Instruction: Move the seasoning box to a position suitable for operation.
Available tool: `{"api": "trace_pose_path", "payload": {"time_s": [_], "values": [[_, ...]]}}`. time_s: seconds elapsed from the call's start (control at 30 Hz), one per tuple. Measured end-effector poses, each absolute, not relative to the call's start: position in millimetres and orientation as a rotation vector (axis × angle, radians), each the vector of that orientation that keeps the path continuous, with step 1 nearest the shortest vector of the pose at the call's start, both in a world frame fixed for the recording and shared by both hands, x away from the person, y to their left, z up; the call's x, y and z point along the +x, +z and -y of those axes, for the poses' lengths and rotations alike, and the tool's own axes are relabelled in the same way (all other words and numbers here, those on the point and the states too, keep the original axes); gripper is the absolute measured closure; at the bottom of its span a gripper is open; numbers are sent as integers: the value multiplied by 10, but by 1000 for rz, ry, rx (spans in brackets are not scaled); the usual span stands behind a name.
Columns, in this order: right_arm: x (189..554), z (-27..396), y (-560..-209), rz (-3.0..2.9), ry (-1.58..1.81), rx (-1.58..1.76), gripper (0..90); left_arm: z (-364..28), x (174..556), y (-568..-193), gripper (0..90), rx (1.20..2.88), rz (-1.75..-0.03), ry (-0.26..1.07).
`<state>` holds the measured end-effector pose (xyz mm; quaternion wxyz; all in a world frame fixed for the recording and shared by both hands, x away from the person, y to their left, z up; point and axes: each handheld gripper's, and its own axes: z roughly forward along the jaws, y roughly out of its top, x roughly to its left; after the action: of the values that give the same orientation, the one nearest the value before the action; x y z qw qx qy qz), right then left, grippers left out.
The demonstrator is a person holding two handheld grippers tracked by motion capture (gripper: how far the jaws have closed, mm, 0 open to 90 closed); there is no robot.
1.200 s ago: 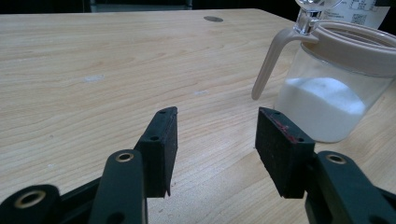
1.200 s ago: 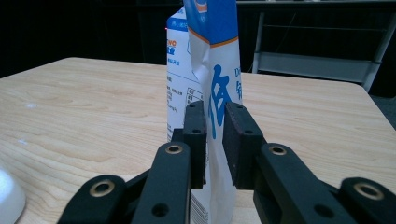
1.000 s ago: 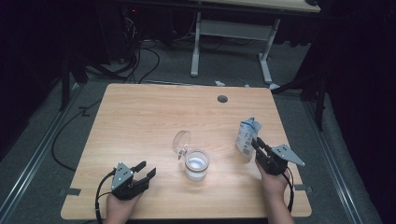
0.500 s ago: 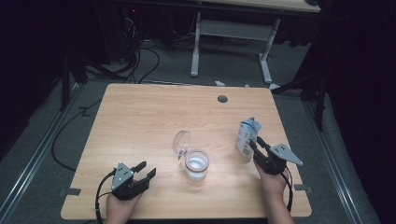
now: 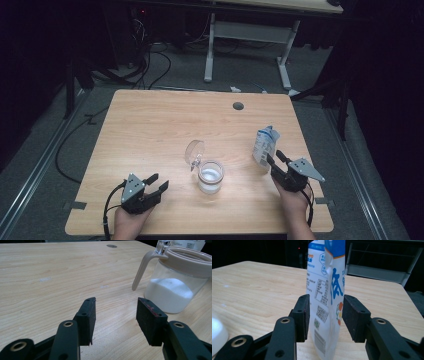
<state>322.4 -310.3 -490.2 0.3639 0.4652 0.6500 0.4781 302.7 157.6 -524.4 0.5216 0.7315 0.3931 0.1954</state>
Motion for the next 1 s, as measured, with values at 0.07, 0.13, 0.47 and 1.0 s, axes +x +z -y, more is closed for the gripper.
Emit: {"api": "trace_pose_path", "payload": {"time_s": [0.07,0.13,0.47,1.0], "values": [[3171,3097,-4899,-1680,1219,1191,577,-1567,3027,-5237,502,1752,-942,472],[3107,3079,-4898,-1691,1213,1190,575,-1554,3027,-5230,500,1751,-949,474],[2926,2883,-4999,-1805,1227,1185,568,-1443,3058,-5162,477,1785,-940,493],[2933,2225,-5108,-2027,1229,1055,789,-1210,3243,-4966,713,1776,-951,462]]}}
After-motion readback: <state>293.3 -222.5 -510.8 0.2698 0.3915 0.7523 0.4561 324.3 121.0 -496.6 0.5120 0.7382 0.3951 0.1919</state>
